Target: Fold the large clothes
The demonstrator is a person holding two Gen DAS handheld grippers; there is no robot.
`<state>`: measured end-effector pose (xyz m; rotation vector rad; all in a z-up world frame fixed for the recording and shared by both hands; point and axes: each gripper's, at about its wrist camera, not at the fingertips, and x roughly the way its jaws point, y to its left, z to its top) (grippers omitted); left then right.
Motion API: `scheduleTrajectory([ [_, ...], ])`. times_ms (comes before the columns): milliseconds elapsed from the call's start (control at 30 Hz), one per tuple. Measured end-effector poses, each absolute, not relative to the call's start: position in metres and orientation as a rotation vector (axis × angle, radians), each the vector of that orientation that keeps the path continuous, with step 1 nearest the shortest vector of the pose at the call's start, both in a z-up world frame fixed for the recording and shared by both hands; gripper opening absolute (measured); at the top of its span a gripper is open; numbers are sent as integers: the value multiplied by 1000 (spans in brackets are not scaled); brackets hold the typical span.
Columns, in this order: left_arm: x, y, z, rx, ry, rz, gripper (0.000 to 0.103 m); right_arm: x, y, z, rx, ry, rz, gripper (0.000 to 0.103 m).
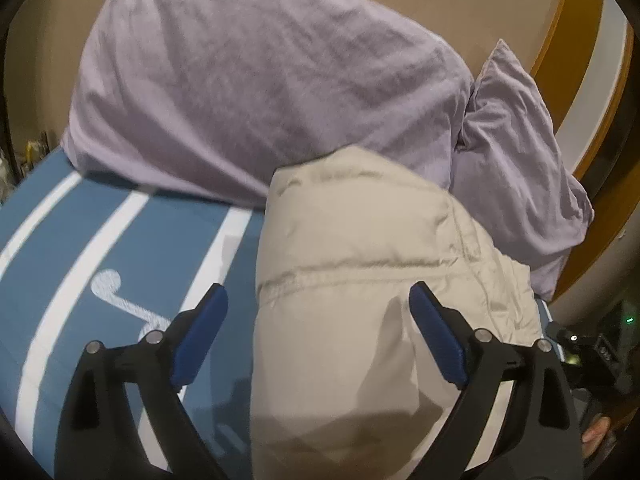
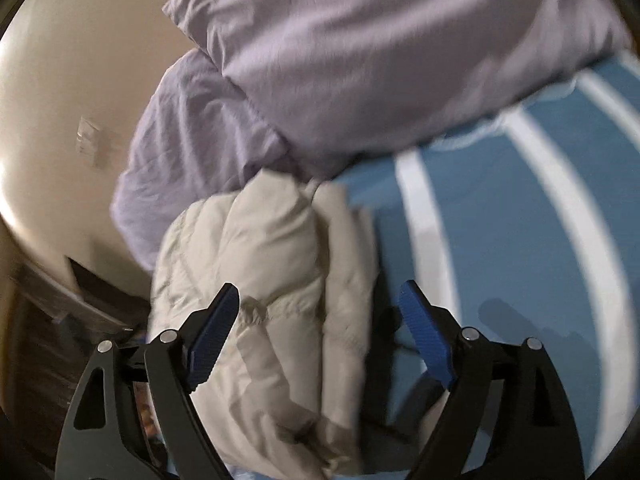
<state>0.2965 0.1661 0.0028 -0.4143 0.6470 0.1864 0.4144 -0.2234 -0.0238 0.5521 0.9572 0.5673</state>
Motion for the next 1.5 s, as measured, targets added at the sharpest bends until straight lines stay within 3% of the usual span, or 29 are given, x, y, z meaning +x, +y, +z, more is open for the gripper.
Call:
scheduleTrajectory([
  [200,302,128,25,-227,567,252,99,408,-172,20,271,815,513,82],
  [333,313,101,30,-68,534,312,100,405,-133,22,154,746,505,63],
  [433,324,94,21,-3,565,331,100,407,-114,15,101,726,494,56],
  [767,331,115,-9,-123,602,246,101,415,-102,-20,17,725,460,56],
  [1500,333,110,-27,-99,558,254,101,420,-106,-44,62,709,430,65],
])
